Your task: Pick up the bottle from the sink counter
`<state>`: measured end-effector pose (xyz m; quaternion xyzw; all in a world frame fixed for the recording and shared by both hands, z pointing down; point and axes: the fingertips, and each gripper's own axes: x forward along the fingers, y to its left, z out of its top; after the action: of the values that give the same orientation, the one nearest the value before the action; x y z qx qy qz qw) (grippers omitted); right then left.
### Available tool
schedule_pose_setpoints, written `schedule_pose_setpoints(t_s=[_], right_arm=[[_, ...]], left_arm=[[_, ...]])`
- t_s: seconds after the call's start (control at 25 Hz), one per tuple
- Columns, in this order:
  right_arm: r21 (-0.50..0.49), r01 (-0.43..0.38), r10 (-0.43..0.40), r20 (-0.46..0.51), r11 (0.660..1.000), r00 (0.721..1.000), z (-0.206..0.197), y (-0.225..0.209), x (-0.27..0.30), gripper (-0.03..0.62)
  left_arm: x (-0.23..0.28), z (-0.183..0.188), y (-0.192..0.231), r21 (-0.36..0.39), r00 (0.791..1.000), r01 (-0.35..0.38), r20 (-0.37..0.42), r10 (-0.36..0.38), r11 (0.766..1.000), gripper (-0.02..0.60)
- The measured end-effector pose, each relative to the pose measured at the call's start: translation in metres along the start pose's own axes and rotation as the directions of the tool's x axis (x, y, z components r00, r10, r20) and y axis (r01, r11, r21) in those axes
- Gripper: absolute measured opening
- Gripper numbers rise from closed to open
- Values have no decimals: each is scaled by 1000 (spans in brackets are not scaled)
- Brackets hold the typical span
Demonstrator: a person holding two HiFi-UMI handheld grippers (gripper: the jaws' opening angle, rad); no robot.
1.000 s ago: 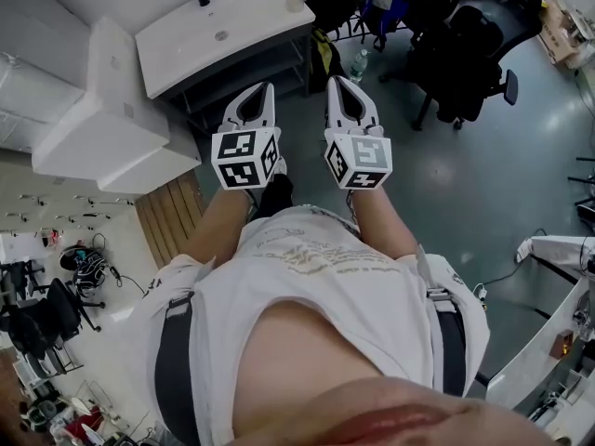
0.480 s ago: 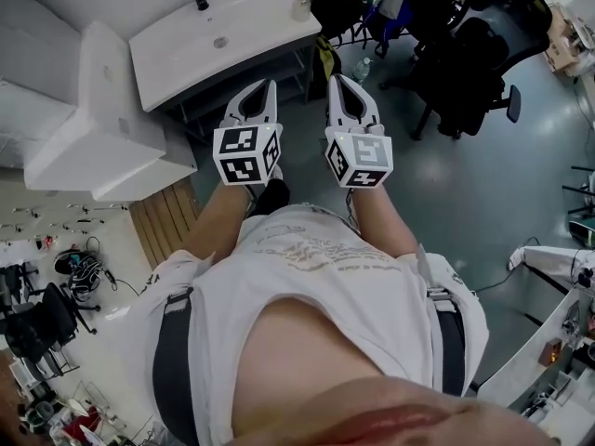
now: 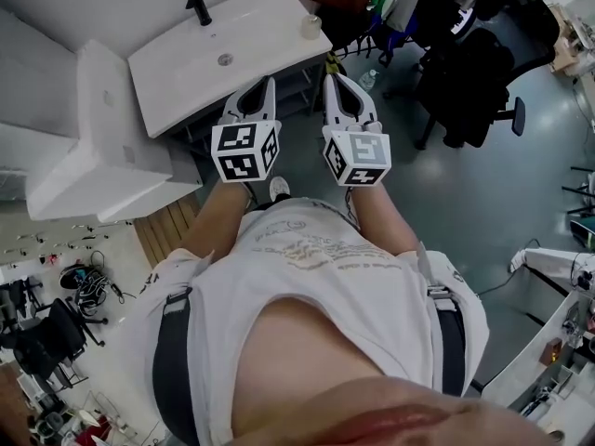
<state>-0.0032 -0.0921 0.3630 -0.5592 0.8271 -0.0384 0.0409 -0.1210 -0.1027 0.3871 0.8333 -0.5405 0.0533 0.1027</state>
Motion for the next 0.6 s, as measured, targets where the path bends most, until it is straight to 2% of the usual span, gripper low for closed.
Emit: schedule_pose_setpoints(t_s=[0.6], right_arm=[[-36,101,-101,-10,994,995,1,-6,93,25]], left_arm=[[75,14,70,-13,995,93,-17,-93,996,21]])
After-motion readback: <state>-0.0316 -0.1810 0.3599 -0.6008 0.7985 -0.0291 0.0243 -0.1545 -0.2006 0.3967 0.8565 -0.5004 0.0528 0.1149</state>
